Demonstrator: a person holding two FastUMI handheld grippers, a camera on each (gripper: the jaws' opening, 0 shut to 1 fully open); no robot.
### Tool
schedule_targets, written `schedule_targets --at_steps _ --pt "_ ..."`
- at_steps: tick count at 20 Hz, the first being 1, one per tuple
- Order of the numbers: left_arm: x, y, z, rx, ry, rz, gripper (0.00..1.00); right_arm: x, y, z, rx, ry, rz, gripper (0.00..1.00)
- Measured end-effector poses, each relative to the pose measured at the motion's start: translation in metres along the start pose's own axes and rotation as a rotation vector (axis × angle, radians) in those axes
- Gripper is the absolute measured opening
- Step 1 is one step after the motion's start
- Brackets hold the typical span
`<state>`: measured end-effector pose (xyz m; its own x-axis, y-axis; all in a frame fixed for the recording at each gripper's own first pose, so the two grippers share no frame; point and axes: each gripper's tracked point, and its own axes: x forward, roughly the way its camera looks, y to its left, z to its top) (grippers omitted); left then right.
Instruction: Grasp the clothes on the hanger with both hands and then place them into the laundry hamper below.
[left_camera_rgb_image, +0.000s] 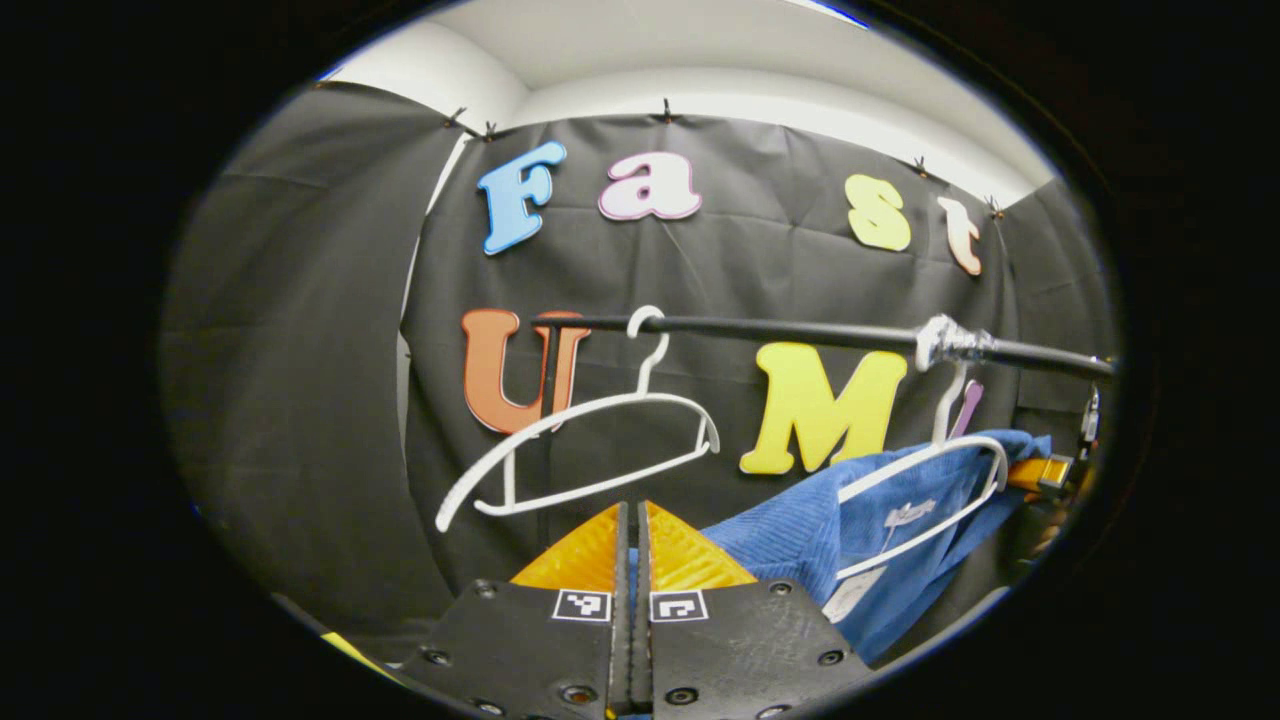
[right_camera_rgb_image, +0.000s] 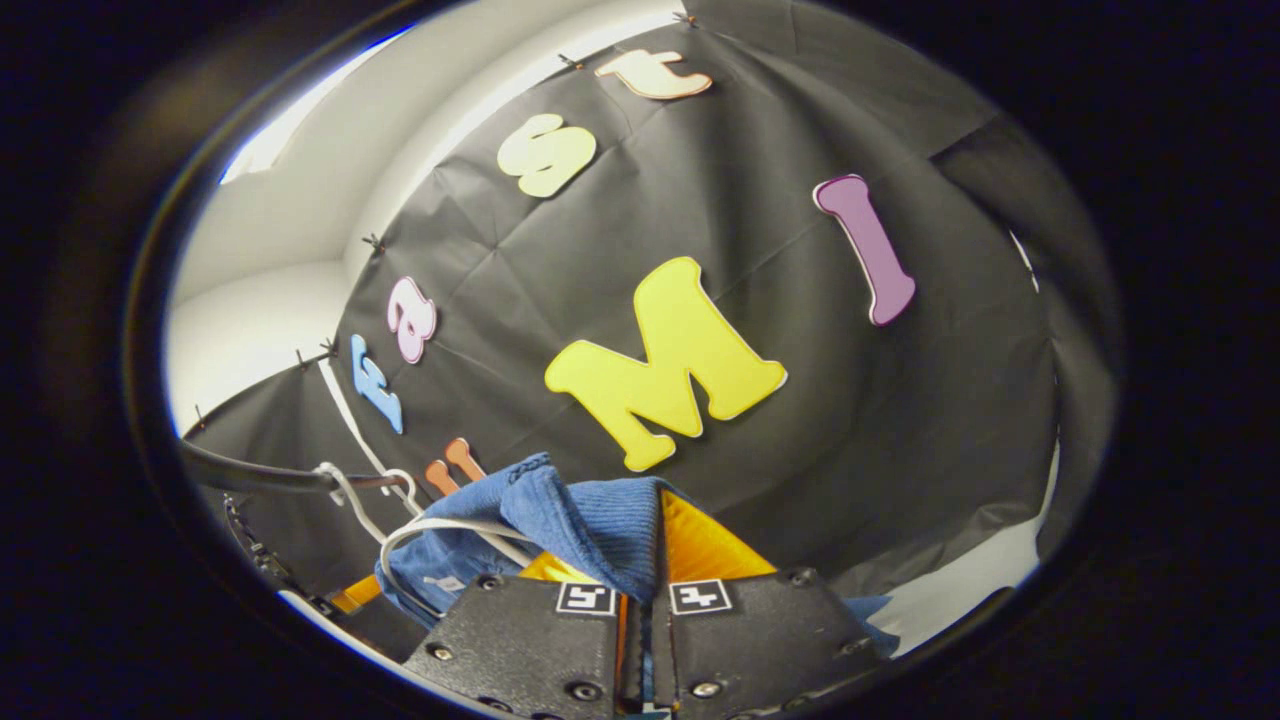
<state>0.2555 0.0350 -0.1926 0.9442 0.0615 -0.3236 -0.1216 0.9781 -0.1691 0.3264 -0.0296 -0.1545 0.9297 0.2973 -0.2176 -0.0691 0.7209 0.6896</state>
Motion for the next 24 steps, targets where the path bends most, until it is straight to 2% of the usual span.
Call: schedule_targets --at_steps 1,2,3,5,8,12,14,16,17,18,20,22,23,24 --pt "-0.001 -0.004 -0.009 -0.027 0.021 -0.007 0.00 0.000 -0.002 0.001 0.001 -0.005 -0.001 0.07" --pt "-0.008 -0.005 -0.016 -0.056 0.021 0.000 0.07 0.000 -0.005 0.003 0.000 -0.009 -0.005 0.07" --pt "-0.015 -0.006 -0.024 -0.076 0.030 -0.001 0.01 -0.005 -0.007 0.001 -0.005 -0.009 -0.011 0.07" --pt "-0.028 -0.020 -0.045 -0.097 0.083 -0.051 0.01 -0.008 -0.007 0.003 -0.010 -0.015 -0.009 0.07" --pt "-0.041 -0.039 -0.051 -0.088 0.087 -0.078 0.65 -0.009 -0.009 0.003 -0.032 -0.018 -0.021 0.07" --pt "-0.033 -0.062 -0.092 -0.038 0.156 -0.048 0.77 -0.013 -0.009 0.002 -0.035 -0.017 -0.018 0.07" --pt "-0.015 -0.062 -0.106 -0.023 0.176 0.002 0.96 -0.013 -0.011 0.003 -0.036 -0.017 -0.017 0.06" --pt "-0.002 -0.055 -0.121 -0.015 0.217 0.054 1.00 -0.014 -0.012 0.003 -0.034 -0.012 -0.016 0.07" --pt "0.002 -0.048 -0.124 -0.013 0.227 0.084 0.97 -0.015 -0.013 0.003 -0.034 -0.012 -0.018 0.07" --pt "0.002 -0.041 -0.122 -0.009 0.220 0.109 0.86 -0.015 -0.014 0.004 -0.036 -0.013 -0.019 0.07" --pt "0.001 -0.020 -0.116 -0.026 0.192 0.159 0.48 -0.014 -0.016 0.006 -0.044 -0.015 -0.023 0.07" --pt "-0.002 -0.020 -0.100 -0.072 0.166 0.114 0.11 -0.012 -0.020 0.008 -0.055 -0.014 -0.031 0.06" --pt "-0.006 -0.014 -0.094 -0.083 0.149 0.108 0.00 -0.011 -0.022 0.008 -0.062 -0.014 -0.034 0.06" --pt "-0.008 -0.011 -0.088 -0.089 0.137 0.093 0.01 -0.011 -0.023 0.009 -0.062 -0.017 -0.036 0.07"
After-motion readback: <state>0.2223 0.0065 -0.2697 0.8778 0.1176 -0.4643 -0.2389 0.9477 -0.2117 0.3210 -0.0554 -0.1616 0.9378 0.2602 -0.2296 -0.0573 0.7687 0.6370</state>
